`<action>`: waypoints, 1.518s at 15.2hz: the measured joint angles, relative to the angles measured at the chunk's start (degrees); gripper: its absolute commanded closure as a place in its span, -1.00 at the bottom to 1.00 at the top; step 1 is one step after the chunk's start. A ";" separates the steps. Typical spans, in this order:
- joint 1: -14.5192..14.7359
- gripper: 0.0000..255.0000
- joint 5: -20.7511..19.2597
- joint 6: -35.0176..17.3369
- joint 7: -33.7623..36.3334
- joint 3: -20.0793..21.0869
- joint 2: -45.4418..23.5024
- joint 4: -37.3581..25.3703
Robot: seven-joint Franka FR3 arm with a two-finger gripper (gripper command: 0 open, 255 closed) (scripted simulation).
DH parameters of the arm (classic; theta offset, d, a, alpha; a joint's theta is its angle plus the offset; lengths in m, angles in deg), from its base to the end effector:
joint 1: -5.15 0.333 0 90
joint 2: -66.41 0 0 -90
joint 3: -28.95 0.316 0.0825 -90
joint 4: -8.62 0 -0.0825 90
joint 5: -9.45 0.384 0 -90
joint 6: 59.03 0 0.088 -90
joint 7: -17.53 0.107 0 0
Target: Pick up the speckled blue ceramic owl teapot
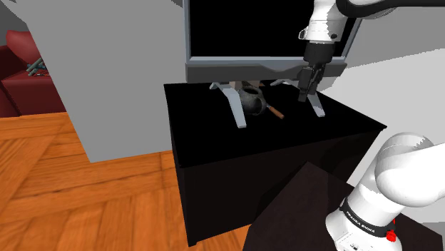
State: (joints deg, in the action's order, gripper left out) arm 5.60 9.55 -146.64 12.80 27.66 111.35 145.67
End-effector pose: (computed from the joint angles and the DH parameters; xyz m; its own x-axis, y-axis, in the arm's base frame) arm 0.3013 -0.0060 0.5696 0.9942 0.0757 -0.0769 0.0741 -0.9970 -0.0241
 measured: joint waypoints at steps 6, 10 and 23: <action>-1.36 -1.00 -0.40 -5.85 -0.30 -2.21 -7.72 -2.09; -2.52 -1.00 -0.35 -10.99 -0.77 -4.45 -15.22 -4.71; -5.66 -1.00 4.69 -21.48 -3.86 -11.23 -41.85 -20.97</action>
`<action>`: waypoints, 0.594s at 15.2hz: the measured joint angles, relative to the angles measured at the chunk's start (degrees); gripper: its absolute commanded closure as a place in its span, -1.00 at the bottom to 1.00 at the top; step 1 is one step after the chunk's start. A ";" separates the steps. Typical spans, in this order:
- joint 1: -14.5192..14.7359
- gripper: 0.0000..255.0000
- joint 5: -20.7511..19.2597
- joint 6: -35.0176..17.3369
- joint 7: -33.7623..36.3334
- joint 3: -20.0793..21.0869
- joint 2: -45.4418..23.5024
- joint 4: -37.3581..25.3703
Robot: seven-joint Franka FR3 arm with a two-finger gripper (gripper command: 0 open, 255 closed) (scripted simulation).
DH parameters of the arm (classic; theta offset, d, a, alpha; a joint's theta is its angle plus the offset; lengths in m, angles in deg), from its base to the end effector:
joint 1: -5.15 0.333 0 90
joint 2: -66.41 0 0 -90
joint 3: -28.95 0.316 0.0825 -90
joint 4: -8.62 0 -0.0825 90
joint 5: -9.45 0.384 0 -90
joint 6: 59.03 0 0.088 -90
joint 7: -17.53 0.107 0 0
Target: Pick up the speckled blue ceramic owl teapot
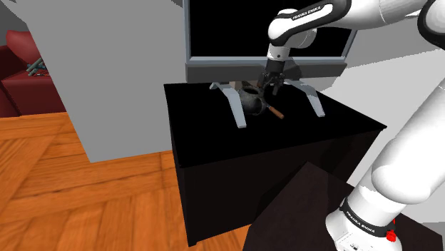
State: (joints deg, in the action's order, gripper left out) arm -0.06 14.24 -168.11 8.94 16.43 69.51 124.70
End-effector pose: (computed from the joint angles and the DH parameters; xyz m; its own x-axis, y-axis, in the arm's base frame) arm 0.5080 -0.1575 0.4659 0.9812 -0.1847 -0.0566 -0.1896 -0.9769 -0.0981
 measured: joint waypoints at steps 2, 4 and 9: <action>-0.71 -1.00 1.45 -0.91 -0.77 -0.82 -4.24 -3.18; -1.59 -1.00 2.98 -0.87 -1.45 -1.56 -8.59 -7.36; -2.97 -1.00 5.52 -2.49 -2.59 -2.17 -15.20 -11.94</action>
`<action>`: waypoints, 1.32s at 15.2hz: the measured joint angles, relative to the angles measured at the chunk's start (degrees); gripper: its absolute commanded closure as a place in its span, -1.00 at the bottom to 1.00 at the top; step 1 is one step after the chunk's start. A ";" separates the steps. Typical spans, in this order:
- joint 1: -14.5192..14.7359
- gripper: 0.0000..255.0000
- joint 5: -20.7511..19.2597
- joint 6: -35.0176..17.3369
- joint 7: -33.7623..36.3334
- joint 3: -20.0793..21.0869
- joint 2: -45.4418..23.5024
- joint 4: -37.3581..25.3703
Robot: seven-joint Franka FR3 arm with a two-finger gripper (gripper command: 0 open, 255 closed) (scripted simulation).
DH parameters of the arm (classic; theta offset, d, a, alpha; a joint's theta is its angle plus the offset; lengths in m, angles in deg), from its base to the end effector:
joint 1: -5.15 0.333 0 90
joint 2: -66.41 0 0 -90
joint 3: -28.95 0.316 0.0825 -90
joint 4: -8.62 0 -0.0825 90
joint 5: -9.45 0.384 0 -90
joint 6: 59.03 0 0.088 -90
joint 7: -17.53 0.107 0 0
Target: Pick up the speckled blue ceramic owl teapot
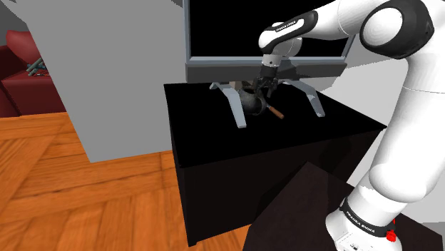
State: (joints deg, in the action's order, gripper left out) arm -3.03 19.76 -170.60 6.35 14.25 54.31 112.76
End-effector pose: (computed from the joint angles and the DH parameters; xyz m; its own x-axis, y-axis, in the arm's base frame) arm 0.5666 -0.2175 0.4194 0.9624 -0.2662 -0.0540 -0.2709 -0.9549 -0.1213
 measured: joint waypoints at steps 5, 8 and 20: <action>-0.12 -1.00 0.65 -2.92 -0.64 0.08 -0.92 1.63; -0.15 1.00 0.49 -3.84 -0.71 -0.01 -0.71 2.30; -0.17 1.00 0.31 -1.72 -0.40 -0.09 -0.77 0.98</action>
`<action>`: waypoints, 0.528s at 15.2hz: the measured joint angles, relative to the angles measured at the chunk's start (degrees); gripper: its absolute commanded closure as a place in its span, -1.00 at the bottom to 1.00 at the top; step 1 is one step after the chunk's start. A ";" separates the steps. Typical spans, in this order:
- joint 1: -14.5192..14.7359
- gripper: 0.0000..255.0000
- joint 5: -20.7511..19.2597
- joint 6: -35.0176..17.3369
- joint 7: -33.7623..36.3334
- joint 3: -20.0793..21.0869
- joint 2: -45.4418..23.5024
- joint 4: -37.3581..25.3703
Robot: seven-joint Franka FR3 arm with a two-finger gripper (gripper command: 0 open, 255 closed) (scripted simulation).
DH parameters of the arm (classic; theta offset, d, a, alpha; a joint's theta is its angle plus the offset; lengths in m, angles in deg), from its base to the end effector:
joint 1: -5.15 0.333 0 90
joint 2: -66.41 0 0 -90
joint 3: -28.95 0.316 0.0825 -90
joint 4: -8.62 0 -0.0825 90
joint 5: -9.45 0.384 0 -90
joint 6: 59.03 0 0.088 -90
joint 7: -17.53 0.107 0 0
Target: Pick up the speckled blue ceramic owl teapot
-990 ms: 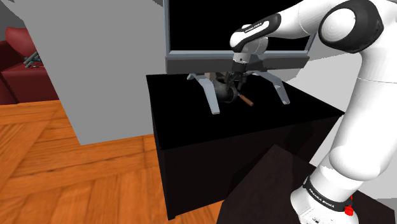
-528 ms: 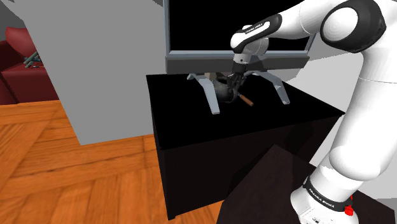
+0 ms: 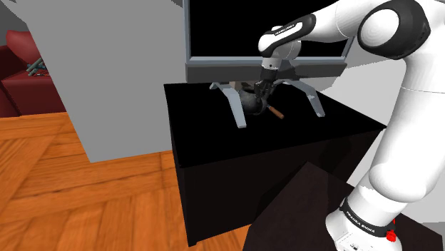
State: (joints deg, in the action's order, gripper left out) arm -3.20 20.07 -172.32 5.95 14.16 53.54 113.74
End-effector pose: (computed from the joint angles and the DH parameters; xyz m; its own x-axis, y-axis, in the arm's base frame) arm 0.5663 -0.2206 0.4060 0.9613 -0.2703 -0.0534 -0.2749 -0.9539 -0.1204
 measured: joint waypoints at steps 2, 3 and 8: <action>0.04 1.00 -0.24 1.21 0.28 -0.05 0.41 -0.70; 0.04 1.00 -0.35 2.07 0.43 -0.07 0.58 -1.35; 0.05 1.00 -0.82 5.60 1.03 -0.20 1.49 -4.01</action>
State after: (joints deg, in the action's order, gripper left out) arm -3.15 19.25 -166.72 6.98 13.96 55.03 109.73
